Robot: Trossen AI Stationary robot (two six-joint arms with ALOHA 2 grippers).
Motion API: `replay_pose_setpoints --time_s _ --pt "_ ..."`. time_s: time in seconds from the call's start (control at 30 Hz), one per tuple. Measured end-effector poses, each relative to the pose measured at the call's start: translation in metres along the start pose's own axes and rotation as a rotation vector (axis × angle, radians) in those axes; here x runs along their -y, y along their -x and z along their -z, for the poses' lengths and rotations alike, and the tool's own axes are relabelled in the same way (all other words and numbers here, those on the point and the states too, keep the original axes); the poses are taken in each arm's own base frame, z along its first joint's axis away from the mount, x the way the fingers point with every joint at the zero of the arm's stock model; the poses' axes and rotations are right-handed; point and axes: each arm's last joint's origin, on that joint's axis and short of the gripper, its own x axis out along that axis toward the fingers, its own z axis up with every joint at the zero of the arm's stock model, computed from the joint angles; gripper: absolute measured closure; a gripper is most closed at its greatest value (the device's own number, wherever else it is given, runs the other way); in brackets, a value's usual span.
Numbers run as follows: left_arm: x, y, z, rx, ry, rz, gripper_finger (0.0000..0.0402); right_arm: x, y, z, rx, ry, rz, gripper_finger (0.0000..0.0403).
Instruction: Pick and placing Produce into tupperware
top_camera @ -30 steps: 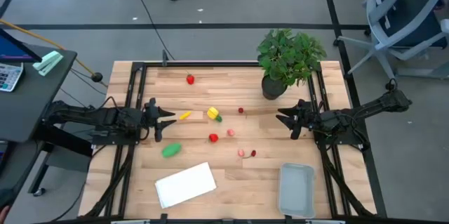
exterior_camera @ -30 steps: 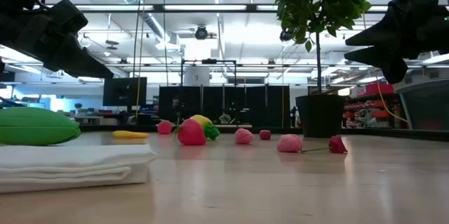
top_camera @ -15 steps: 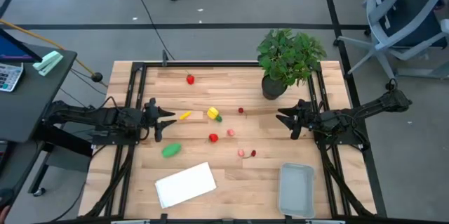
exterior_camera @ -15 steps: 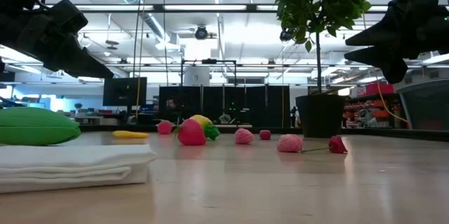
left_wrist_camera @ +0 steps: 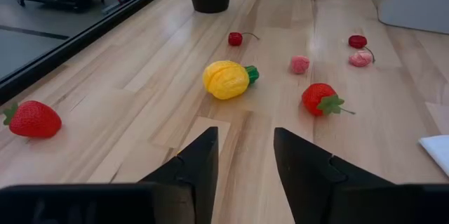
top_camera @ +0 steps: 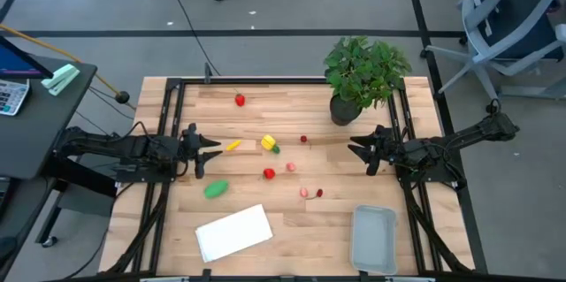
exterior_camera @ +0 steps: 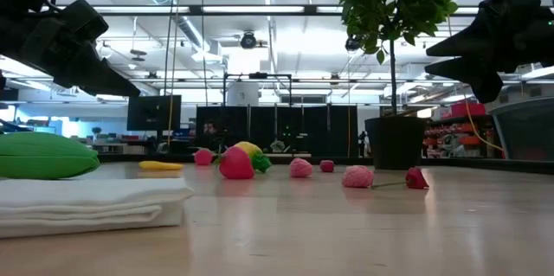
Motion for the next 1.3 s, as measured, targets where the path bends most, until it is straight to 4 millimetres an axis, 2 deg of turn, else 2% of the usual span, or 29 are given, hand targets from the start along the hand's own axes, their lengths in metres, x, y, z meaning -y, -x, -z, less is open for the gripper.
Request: replay_pose_setpoints --time_s 0.87,1.1,1.3 --pt "0.0 0.0 0.0 0.0 0.0 0.0 0.0264 0.0 0.0 0.0 0.0 0.0 0.0 0.0218" --pt "0.0009 -0.0004 -0.0045 0.056 0.013 0.009 0.0256 0.0006 0.0 -0.0004 0.012 0.011 0.02 0.0218" --pt "0.0009 -0.0004 -0.0044 0.055 0.022 0.009 0.0259 0.0005 0.0 -0.0008 0.02 -0.263 0.021 0.0218"
